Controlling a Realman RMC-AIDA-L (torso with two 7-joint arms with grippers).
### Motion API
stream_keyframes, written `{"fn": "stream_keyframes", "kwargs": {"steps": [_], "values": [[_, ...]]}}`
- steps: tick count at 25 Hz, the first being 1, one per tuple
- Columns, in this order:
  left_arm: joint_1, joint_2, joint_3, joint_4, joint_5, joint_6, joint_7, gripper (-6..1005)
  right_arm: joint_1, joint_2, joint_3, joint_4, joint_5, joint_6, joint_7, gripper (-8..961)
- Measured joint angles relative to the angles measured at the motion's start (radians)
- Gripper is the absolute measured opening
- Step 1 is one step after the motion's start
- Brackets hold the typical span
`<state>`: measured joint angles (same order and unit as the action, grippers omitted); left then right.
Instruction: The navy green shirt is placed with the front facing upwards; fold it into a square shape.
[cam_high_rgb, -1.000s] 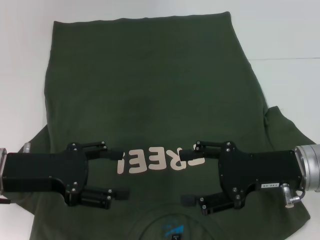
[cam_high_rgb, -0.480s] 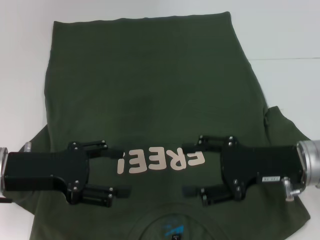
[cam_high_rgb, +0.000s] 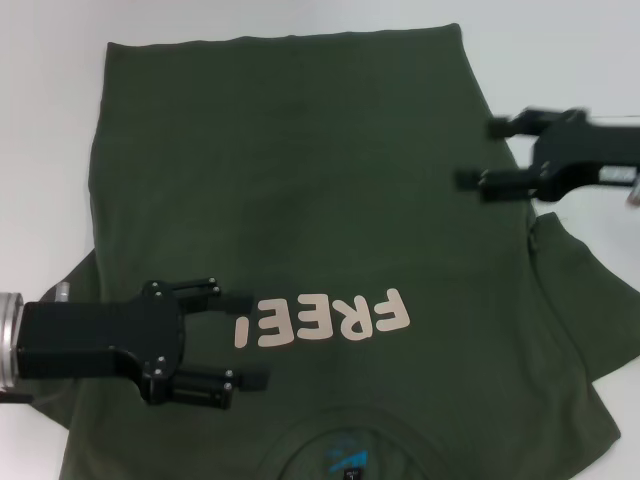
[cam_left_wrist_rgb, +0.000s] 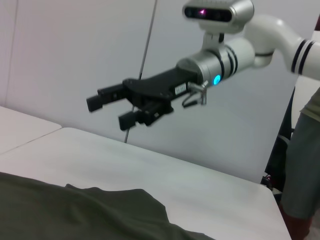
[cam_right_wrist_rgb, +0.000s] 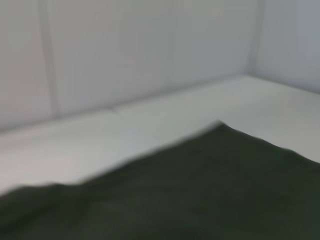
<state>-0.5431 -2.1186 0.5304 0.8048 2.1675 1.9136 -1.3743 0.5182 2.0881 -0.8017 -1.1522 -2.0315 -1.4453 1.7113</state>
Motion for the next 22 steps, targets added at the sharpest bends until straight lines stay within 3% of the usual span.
{"fn": "stream_keyframes", "kwargs": {"steps": [8, 16, 22], "values": [[-0.002, -0.003, 0.001, -0.008, -0.002, -0.008, 0.002, 910, 0.035, 0.002, -0.015, -0.277, -0.390, -0.027, 0.265, 911], [0.006, -0.004, -0.004, -0.018, -0.023, -0.011, 0.023, 907, 0.104, -0.001, -0.018, -0.303, -0.698, -0.137, 0.415, 911], [0.004, -0.004, -0.004, -0.018, -0.023, -0.023, 0.023, 905, 0.113, -0.001, -0.019, -0.291, -0.780, -0.202, 0.476, 910]]}}
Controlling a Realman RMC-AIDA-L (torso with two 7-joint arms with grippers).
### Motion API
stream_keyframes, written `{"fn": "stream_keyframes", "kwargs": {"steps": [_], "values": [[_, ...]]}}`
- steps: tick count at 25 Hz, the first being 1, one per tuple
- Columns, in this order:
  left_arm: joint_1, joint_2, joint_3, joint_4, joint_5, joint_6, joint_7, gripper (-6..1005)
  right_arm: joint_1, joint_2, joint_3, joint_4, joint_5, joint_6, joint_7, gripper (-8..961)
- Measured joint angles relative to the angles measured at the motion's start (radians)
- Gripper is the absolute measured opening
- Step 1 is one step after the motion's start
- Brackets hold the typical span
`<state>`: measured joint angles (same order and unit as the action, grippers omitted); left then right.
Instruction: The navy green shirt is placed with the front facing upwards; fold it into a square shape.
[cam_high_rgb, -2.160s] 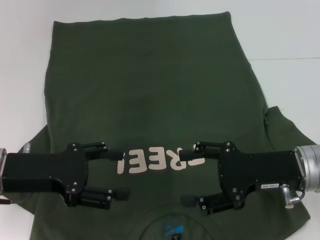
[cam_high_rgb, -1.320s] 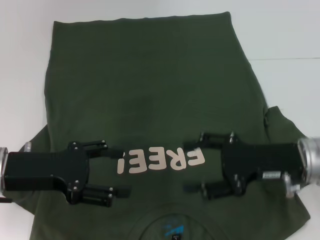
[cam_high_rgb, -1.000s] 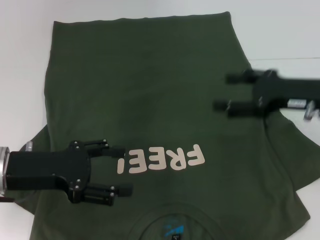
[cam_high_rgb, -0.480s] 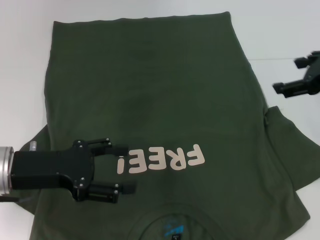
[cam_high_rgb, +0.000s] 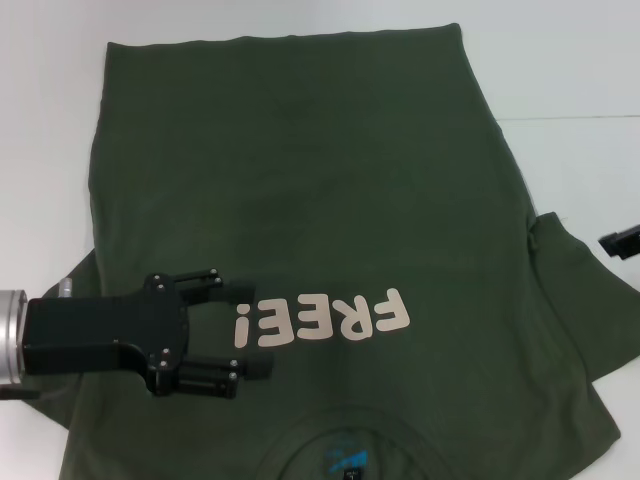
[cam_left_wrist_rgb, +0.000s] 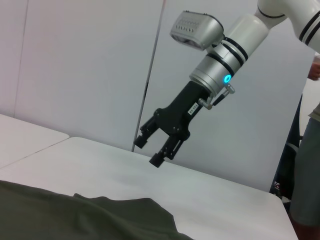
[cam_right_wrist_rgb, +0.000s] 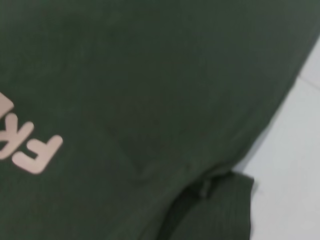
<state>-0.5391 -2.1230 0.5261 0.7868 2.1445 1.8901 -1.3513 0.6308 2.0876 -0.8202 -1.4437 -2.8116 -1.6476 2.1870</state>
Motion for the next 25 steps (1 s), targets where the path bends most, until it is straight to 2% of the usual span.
{"fn": "stream_keyframes", "kwargs": {"steps": [7, 11, 15, 19, 25], "values": [[-0.003, 0.000, 0.004, -0.004, 0.000, -0.001, 0.000, 902, -0.014, -0.002, 0.008, 0.028, -0.055, -0.022, 0.043, 909], [-0.005, 0.000, 0.006, -0.013, 0.000, -0.007, 0.004, 900, -0.014, -0.003, 0.052, 0.089, -0.077, 0.007, 0.074, 909], [-0.005, 0.000, 0.009, -0.014, 0.000, -0.016, 0.006, 899, -0.005, -0.015, 0.107, 0.184, -0.079, 0.059, 0.079, 908], [-0.004, 0.000, 0.009, -0.014, 0.004, -0.017, 0.006, 897, -0.005, -0.031, 0.111, 0.259, -0.076, 0.100, 0.084, 906], [-0.005, 0.000, 0.009, -0.026, 0.006, -0.022, 0.016, 895, 0.007, -0.041, 0.109, 0.340, -0.078, 0.146, 0.100, 902]]}}
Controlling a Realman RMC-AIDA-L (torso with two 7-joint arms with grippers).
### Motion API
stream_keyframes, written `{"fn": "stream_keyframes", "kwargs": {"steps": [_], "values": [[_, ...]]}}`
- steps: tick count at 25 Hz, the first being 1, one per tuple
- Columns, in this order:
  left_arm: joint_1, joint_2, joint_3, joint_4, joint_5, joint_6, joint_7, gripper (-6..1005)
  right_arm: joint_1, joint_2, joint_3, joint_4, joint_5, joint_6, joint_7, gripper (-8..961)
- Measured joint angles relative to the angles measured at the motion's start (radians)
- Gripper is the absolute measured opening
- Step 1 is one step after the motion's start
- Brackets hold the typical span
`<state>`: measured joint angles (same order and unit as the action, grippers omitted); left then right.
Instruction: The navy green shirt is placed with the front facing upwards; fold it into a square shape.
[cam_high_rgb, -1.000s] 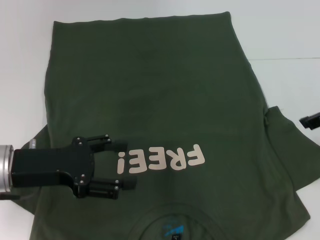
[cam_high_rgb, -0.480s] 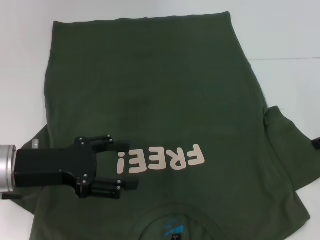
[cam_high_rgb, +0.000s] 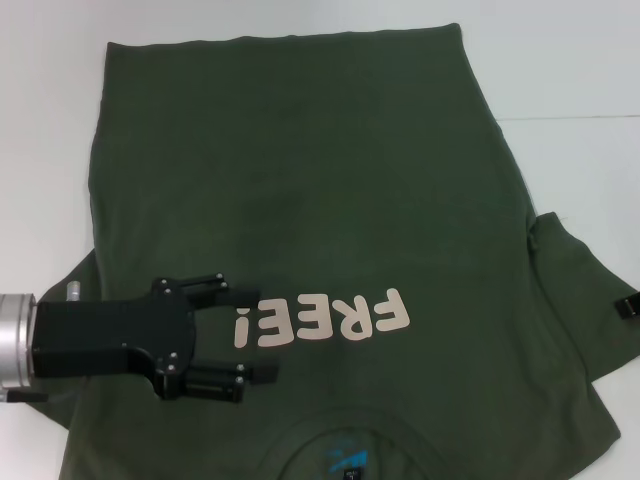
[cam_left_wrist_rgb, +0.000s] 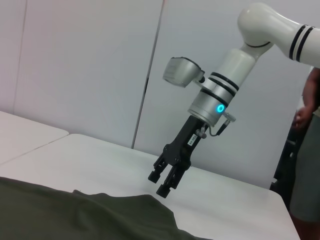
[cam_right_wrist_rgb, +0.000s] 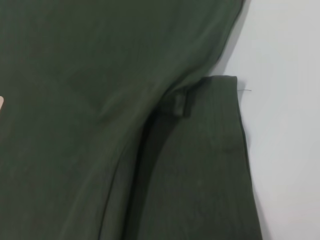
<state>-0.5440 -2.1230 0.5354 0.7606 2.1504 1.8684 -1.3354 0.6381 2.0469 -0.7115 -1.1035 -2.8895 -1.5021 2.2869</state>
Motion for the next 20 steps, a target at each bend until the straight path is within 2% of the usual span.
{"fn": "stream_keyframes", "kwargs": {"steps": [20], "values": [[0.007, -0.002, 0.002, -0.001, 0.002, -0.001, 0.005, 887, 0.030, -0.027, -0.001, 0.140, -0.004, 0.083, 0.051, 894]]}}
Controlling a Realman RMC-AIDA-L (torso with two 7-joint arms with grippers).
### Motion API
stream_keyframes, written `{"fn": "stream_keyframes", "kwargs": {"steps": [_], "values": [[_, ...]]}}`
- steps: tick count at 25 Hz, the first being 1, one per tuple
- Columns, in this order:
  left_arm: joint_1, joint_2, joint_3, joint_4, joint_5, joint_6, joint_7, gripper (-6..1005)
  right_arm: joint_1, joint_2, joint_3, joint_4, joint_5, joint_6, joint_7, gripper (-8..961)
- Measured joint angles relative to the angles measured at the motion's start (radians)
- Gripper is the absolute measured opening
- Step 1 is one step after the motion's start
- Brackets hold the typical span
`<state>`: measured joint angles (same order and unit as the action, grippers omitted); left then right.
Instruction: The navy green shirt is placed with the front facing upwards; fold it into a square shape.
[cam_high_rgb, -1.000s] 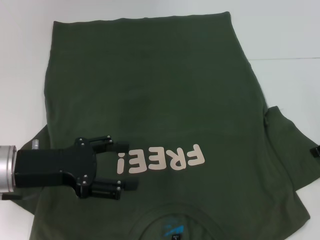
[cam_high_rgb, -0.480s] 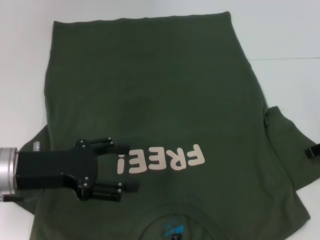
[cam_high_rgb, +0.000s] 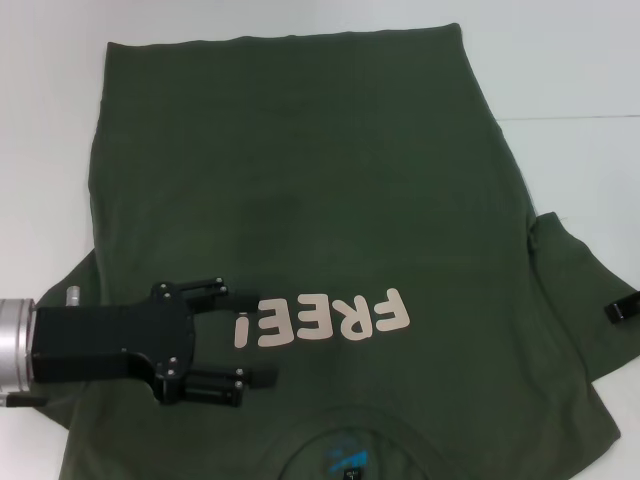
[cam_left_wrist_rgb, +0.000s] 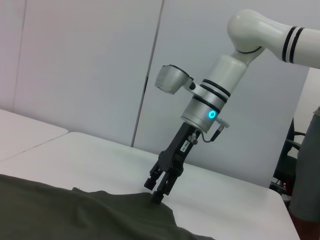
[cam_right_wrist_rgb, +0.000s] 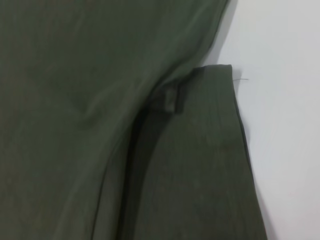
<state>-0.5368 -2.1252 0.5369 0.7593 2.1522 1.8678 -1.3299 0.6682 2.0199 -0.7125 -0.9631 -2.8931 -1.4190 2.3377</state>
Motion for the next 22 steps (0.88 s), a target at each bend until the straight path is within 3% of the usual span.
{"fn": "stream_keyframes", "kwargs": {"steps": [22], "values": [[0.000, -0.001, 0.000, 0.000, 0.000, -0.003, 0.000, 879, 0.001, 0.000, -0.009, 0.052, 0.001, 0.037, 0.000, 891]]}}
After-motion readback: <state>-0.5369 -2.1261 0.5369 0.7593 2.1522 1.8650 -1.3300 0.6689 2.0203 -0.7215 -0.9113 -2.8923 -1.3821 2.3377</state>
